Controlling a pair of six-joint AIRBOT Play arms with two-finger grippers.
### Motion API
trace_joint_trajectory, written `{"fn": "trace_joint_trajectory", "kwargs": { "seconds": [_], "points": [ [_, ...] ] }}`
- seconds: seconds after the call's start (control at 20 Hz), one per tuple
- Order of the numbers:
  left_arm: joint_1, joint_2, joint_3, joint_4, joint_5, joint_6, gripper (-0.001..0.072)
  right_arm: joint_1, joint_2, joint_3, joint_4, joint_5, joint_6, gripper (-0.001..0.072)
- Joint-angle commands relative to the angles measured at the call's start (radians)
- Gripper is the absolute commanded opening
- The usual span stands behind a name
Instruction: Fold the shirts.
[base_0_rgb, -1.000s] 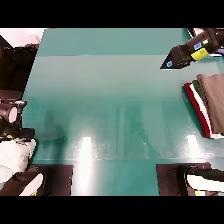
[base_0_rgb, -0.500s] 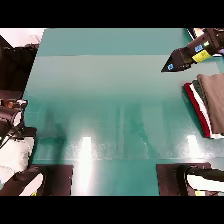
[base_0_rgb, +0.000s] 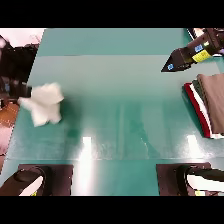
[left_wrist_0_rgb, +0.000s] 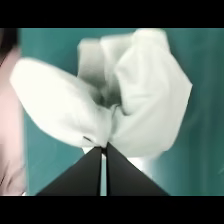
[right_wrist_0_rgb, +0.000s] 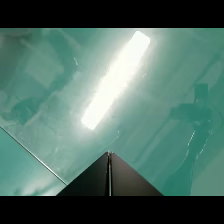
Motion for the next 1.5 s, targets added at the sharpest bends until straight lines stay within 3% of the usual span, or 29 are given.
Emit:
{"fn": "trace_joint_trajectory", "kwargs": {
  "seconds": [0.0, 0.3, 0.45, 0.75, 0.85, 1.05, 1.15, 1.2, 1.45],
  "points": [
    [-0.130, -0.012, 0.253, -0.241, 0.085, 0.105, 0.0019, -0.001, 0.000, 0.000, 0.000, -0.054, 0.001, 0.0019],
    [-0.299, -0.222, 0.505, -0.306, 0.163, 0.259, 0.0019, -0.001, 0.000, 0.057, -0.001, -0.189, 0.013, 0.0019],
    [-0.300, -0.372, 0.548, -0.305, 0.199, 0.268, 0.0020, -0.001, 0.015, 0.072, -0.002, -0.264, 0.013, 0.0019],
    [-0.294, -0.686, 0.547, -0.356, 0.192, 0.262, 0.0033, -0.001, 0.042, -0.001, -0.002, -0.282, 0.013, 0.0019],
    [-0.256, -0.725, 0.547, -0.351, 0.158, 0.196, 0.0492, -0.008, 0.060, -0.055, -0.002, -0.278, 0.013, 0.0019],
    [-0.105, -0.684, 0.539, -0.374, -0.121, 0.142, 0.0502, -0.058, 0.092, -0.116, 0.000, -0.278, 0.013, 0.0019],
    [-0.033, -0.649, 0.450, -0.484, -0.197, 0.128, 0.0502, -0.077, 0.104, -0.131, 0.001, -0.281, 0.013, 0.0019],
    [-0.016, -0.614, 0.357, -0.540, -0.178, 0.129, 0.0502, -0.084, 0.110, -0.139, 0.001, -0.281, 0.013, 0.0019],
    [-0.013, -0.395, -0.207, -0.536, 0.014, 0.141, 0.0502, -0.084, 0.121, -0.154, 0.002, -0.278, 0.013, 0.0019]
  ]
}}
